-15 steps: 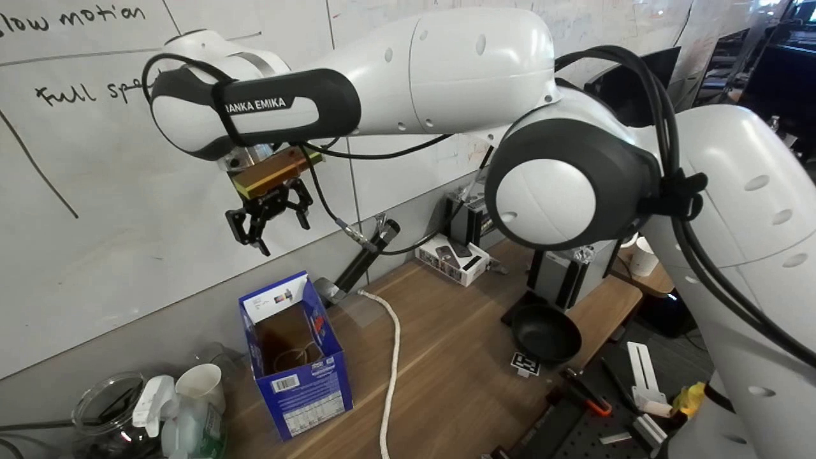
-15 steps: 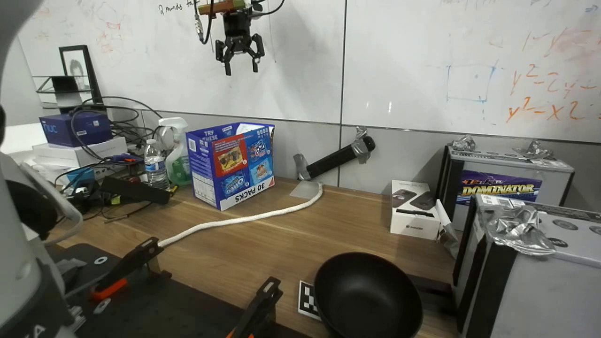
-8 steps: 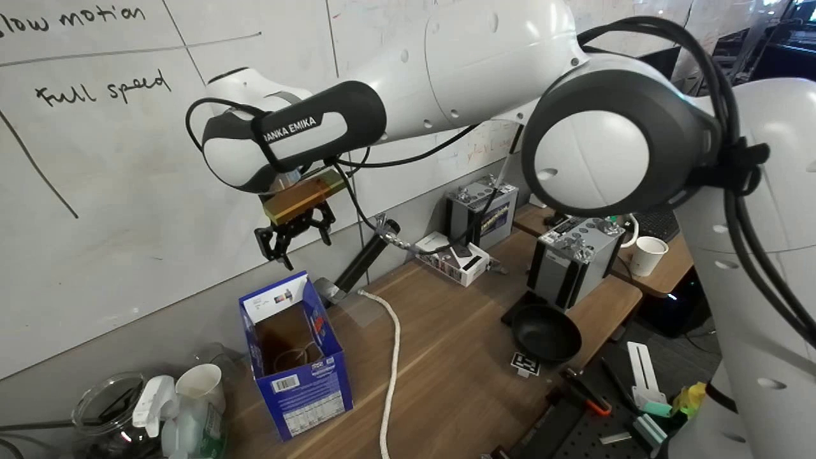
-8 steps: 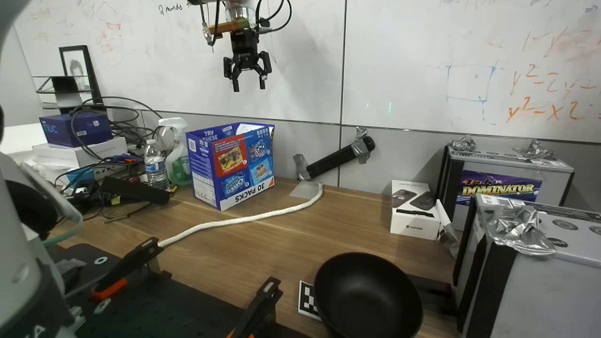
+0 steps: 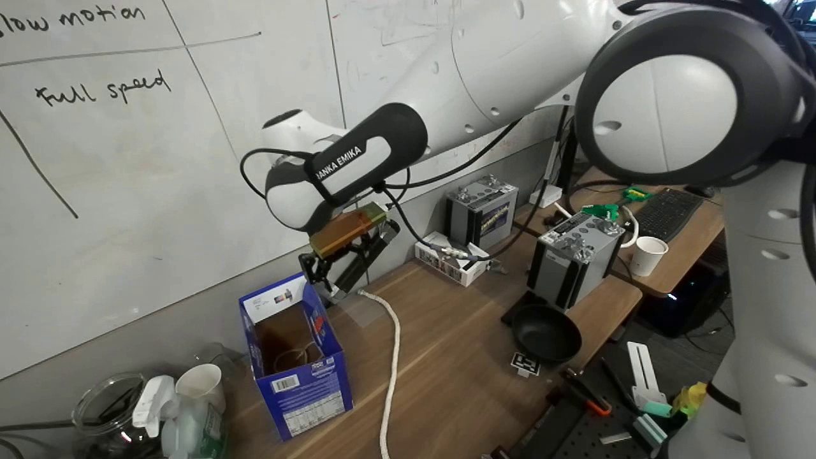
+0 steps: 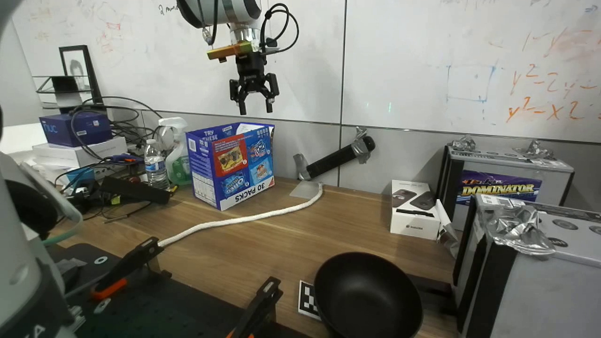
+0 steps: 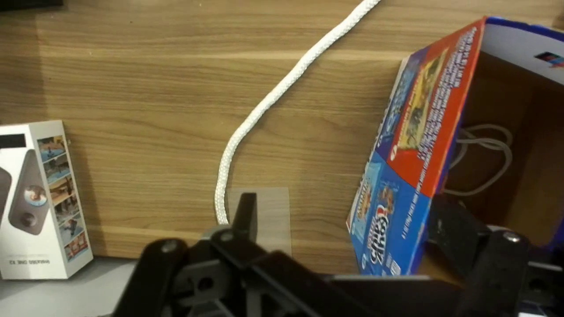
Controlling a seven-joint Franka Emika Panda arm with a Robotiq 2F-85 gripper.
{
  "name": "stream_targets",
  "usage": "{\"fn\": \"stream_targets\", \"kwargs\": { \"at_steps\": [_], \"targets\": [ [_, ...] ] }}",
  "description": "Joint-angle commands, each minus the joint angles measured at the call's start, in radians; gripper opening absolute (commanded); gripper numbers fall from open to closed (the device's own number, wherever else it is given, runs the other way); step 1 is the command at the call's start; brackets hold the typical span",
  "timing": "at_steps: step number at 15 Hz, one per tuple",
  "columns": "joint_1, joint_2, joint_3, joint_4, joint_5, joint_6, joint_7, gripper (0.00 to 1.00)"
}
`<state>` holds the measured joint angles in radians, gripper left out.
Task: Put the right and left ropes in the box
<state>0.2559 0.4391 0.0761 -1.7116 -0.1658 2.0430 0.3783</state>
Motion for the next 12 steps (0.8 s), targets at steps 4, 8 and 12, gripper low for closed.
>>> {"fn": "stream_targets", "kwargs": {
  "at_steps": [4, 8, 12],
  "targets": [
    [-0.042, -0.169, -0.016, -0.414, 0.011, 0.270, 0.012, 1.00],
    [-0.087, -0.206, -0.041, -0.650, 0.006, 0.469, -0.019, 1.00],
    [-0.155, -0.177, -0.070, -0.786, 0.050, 0.674, -0.075, 1.00]
  ]
}}
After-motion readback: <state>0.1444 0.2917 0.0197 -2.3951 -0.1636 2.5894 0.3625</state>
